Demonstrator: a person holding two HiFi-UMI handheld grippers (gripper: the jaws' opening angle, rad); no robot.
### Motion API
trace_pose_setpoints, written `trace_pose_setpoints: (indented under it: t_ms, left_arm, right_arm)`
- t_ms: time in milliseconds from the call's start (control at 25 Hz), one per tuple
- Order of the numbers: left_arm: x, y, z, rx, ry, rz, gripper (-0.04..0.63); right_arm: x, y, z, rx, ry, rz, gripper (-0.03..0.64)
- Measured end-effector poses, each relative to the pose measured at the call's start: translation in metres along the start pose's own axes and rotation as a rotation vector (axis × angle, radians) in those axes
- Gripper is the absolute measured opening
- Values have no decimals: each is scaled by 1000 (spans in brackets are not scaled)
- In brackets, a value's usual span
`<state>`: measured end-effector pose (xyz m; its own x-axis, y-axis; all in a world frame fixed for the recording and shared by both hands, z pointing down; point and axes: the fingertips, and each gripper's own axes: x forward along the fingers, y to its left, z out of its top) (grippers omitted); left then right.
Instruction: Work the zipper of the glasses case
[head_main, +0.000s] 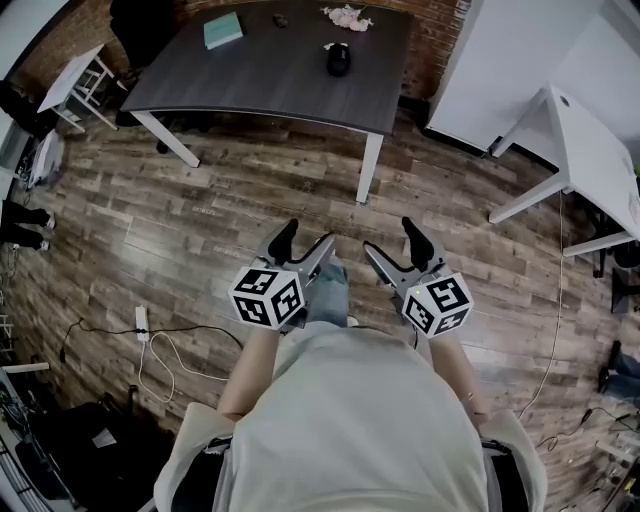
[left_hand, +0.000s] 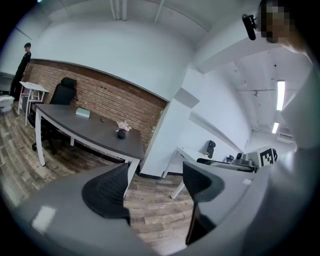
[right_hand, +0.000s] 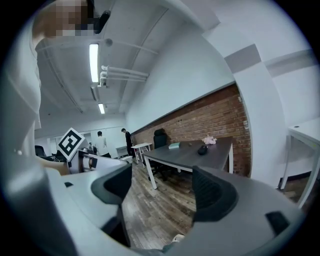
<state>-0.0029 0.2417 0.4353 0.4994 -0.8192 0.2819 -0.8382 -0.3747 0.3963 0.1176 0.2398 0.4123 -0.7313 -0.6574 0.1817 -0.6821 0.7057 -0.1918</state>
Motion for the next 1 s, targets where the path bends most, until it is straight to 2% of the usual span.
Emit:
trace_pose_setpoints:
  t_ms: [320, 800, 1000]
  left_arm:
    - [67, 42, 30, -15, 6, -12, 329]
    - [174, 155, 124, -34, 28, -47, 328]
    - [215, 197, 154, -50, 50, -84, 328]
  right_arm:
    - [60, -52, 9, 11, 31, -22, 354]
    - [219, -120, 73, -9, 24, -22, 354]
    - [275, -145, 91, -21, 25, -47, 354]
